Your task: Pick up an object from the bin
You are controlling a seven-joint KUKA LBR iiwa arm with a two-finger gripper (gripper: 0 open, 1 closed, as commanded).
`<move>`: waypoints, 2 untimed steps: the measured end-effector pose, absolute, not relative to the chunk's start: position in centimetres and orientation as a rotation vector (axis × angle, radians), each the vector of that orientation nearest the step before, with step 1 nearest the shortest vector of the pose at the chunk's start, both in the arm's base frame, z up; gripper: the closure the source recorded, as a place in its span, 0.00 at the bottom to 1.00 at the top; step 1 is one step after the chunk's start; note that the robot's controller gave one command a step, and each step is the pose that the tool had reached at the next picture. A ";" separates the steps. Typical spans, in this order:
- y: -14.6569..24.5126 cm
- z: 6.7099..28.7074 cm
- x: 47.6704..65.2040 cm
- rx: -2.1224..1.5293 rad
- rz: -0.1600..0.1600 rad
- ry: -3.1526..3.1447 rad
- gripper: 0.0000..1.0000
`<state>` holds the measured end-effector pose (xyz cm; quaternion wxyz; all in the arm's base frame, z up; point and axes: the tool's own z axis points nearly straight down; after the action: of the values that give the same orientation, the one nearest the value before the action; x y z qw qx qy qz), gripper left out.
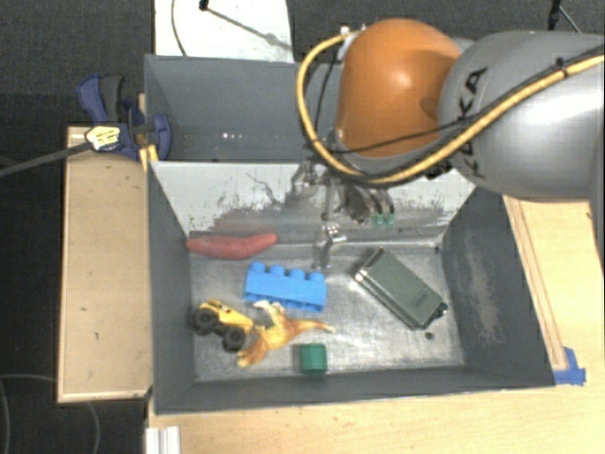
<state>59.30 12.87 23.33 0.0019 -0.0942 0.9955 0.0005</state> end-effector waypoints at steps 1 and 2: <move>12.9 23.3 59.3 -0.295 0.002 3.124 0.00; 14.2 19.5 59.3 -0.129 0.003 3.132 0.00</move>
Offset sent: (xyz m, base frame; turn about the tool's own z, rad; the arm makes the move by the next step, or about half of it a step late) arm -0.0037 0.0321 -0.0968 0.2656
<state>59.27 14.15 19.52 0.0036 -0.0410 0.9992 0.0008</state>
